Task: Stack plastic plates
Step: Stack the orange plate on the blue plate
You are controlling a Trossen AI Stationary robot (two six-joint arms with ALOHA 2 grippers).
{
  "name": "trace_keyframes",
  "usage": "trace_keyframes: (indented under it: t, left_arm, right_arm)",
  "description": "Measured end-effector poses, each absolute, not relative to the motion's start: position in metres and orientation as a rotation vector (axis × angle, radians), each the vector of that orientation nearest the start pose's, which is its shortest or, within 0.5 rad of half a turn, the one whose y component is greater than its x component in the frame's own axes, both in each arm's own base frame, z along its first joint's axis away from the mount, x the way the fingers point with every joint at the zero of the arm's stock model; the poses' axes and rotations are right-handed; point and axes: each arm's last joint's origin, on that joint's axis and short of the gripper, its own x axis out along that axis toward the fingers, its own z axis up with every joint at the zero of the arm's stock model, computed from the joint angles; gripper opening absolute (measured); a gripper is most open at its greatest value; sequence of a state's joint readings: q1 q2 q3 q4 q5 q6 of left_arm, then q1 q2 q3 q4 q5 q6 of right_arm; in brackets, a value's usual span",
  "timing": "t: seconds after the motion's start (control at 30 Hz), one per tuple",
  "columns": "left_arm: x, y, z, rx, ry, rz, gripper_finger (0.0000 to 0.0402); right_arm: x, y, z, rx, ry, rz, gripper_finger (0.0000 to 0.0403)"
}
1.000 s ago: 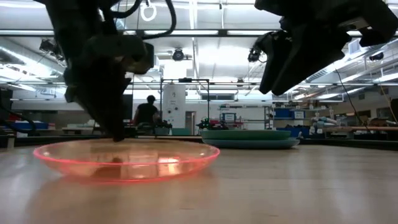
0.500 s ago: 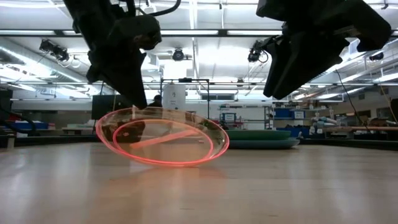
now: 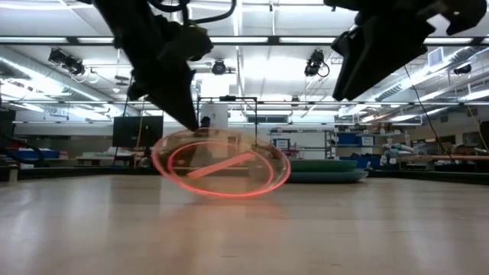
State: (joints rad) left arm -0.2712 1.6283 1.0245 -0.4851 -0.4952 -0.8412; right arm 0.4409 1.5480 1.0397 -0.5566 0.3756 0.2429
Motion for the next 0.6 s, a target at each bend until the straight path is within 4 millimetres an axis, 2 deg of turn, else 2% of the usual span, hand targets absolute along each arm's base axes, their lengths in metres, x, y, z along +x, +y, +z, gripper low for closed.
trace_keyframes:
  t: [0.17,0.37,0.43,0.6]
  left_arm:
    - [0.318,-0.056,0.2,-0.324,0.774,0.566,0.0]
    - [0.326,-0.046,0.204,-0.279,0.732,0.525,0.0]
    - [0.328,-0.043,0.205,-0.269,0.726,0.512,0.0]
    - [0.329,-0.036,0.206,-0.235,0.725,0.508,0.0]
  right_arm:
    - [0.266,0.119,0.224,-0.169,1.003,-0.095,0.0136]
    - [0.258,0.128,0.225,-0.163,0.998,-0.132,0.0136]
    - [0.256,0.13,0.22,-0.167,0.968,-0.142,0.0134]
    - [0.252,0.131,0.19,-0.13,0.896,-0.103,0.0123]
